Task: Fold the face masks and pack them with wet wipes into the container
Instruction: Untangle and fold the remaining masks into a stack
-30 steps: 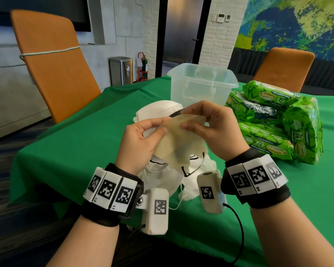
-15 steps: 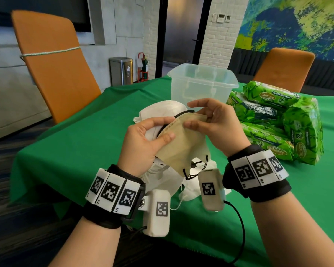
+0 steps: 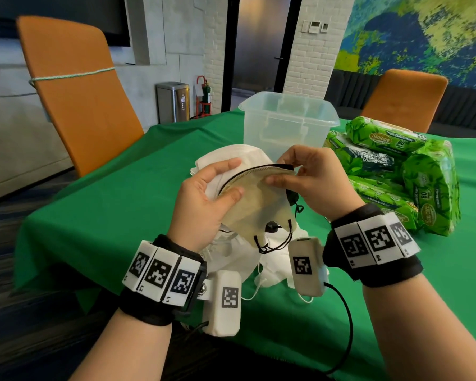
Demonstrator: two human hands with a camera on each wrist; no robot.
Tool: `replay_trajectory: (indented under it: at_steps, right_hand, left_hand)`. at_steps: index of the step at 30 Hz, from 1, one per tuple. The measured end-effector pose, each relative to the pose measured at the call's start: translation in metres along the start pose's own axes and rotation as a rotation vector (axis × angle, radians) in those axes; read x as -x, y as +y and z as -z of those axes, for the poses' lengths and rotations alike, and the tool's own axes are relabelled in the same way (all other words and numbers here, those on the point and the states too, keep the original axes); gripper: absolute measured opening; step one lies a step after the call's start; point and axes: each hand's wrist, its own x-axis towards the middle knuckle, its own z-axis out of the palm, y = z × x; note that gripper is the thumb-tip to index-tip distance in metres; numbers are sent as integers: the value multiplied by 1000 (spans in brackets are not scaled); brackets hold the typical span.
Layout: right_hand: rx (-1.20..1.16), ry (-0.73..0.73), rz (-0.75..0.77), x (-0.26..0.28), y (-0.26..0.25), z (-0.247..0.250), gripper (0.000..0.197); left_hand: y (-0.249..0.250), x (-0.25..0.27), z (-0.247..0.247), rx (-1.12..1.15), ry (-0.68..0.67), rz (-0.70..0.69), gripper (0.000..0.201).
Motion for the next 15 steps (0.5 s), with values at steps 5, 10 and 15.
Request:
replay_trajectory:
  at_steps: [5,10,15]
  right_hand:
    - [-101,18,7,-2,-4,-4,28]
    - [-57,20,-6,-6,-4,-10,34]
    - [-14,77,15,-4,-3,-11,28]
  left_hand:
    - [1,1,-4,76,-41,14,37]
    - [0,2,-5,84,-58,4,41]
    - [0,3,-4,53,-62,-14,42]
